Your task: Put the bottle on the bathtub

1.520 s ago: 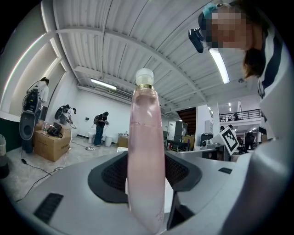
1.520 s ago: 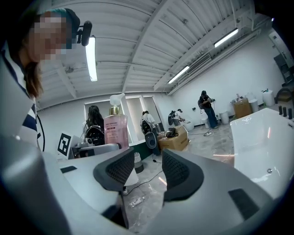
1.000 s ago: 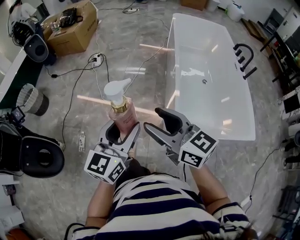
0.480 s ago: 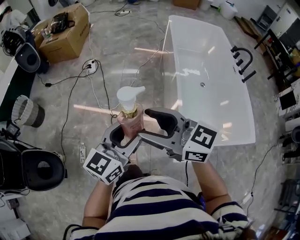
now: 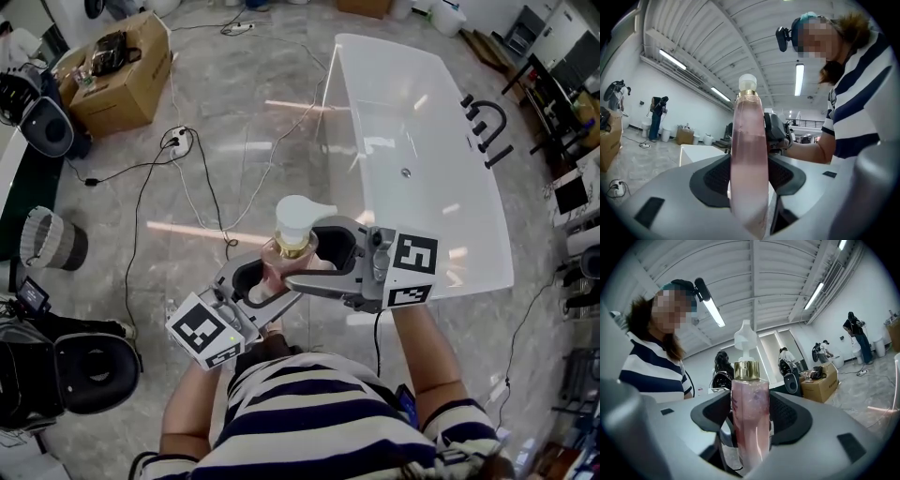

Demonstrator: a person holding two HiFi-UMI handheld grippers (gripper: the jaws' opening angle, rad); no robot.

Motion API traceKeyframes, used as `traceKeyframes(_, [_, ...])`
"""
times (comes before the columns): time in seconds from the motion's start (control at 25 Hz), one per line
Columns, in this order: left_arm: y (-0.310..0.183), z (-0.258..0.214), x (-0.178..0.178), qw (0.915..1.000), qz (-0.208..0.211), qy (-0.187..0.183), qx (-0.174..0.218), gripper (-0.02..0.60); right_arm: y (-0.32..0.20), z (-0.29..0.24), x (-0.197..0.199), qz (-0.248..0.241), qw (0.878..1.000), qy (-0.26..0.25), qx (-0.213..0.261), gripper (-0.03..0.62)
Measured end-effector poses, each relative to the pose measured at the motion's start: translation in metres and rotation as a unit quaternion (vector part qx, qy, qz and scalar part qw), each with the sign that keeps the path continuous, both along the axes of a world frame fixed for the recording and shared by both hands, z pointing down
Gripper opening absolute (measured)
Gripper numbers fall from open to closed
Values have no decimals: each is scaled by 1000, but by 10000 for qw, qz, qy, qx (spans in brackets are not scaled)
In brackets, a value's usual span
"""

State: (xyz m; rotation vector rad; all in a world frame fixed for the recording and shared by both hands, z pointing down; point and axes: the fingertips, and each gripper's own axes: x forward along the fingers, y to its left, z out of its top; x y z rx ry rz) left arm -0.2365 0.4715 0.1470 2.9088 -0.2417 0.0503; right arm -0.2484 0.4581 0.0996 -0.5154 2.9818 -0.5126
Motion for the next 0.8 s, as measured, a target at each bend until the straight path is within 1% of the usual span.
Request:
traceKeyframes(0.08, [-3, 1, -4, 9999, 124, -28, -26, 233, -4, 1, -4, -33, 10000, 17, -6, 273])
traceKeyframes(0.28, [-22, 7, -18, 9991, 393, -88, -131, 233, -23, 8, -19, -77, 9996, 274, 63, 252])
traceKeyframes(0.48, [-35, 10, -25, 9980, 573, -38, -256, 233, -37, 11, -26, 5, 9995, 309, 74, 245])
traceKeyframes(0.68, [-42, 14, -25, 9971, 710, -98, -248, 233, -44, 14, -27, 66, 9994, 330, 45, 242])
traceKeyframes(0.8, [-44, 13, -24, 9965, 770, -95, -309, 233, -46, 14, -25, 153, 9995, 293, 15, 241])
